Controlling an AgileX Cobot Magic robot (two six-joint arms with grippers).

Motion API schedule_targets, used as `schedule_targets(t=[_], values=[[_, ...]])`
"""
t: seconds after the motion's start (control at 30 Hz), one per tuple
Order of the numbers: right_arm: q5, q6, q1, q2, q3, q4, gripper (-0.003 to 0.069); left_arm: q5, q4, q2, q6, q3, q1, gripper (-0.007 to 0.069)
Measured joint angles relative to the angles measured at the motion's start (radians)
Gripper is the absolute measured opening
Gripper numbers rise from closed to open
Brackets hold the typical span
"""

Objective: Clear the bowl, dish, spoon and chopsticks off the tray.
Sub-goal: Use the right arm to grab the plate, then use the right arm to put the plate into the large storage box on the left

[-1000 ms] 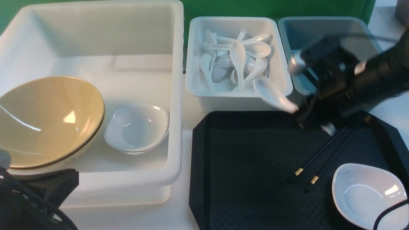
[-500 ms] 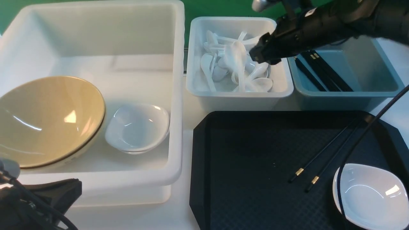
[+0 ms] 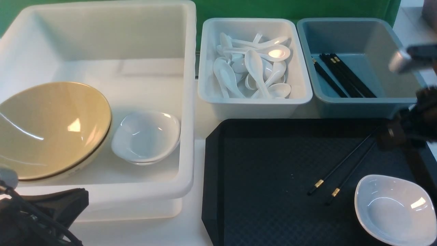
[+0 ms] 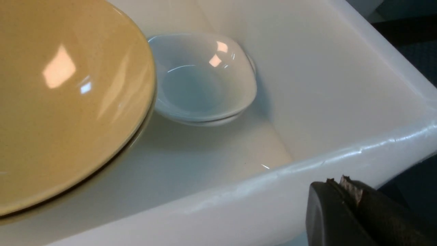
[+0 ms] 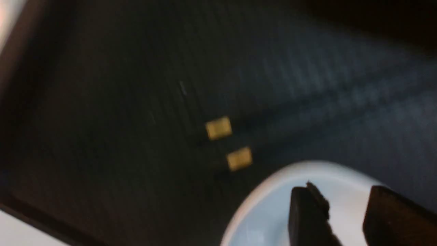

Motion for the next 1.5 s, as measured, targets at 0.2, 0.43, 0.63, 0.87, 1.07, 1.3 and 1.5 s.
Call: schedule_targets(t=[0.2, 0.43, 0.63, 0.87, 1.07, 1.3, 1.5], values=[[0.019, 0.185, -0.009, -0.046, 0.165, -0.146, 0.0316, -0.005, 0.018, 0.0, 0.0, 0.0, 0.0, -0.0011], [-0.003, 0.348, -0.011, -0.049, 0.266, -0.228, 0.0467, -0.007, 0.028, 0.0, 0.0, 0.0, 0.0, -0.0011], [-0.06, 0.511, -0.012, -0.03, 0.274, -0.373, 0.0505, -0.008, 0.028, 0.0, 0.0, 0.0, 0.0, -0.0011], [-0.173, 0.509, -0.013, 0.065, 0.274, -0.26, 0.0483, -0.006, 0.028, 0.0, 0.0, 0.0, 0.0, -0.0011], [-0.246, 0.412, -0.014, 0.114, 0.269, -0.228, 0.0276, -0.005, 0.028, 0.0, 0.0, 0.0, 0.0, -0.0011], [-0.214, 0.33, -0.003, -0.006, 0.192, -0.188, 0.0083, -0.005, 0.028, 0.0, 0.0, 0.0, 0.0, -0.0011], [-0.184, 0.307, 0.187, -0.136, -0.063, -0.177, 0.0064, -0.012, 0.028, 0.0, 0.0, 0.0, 0.0, -0.0011]])
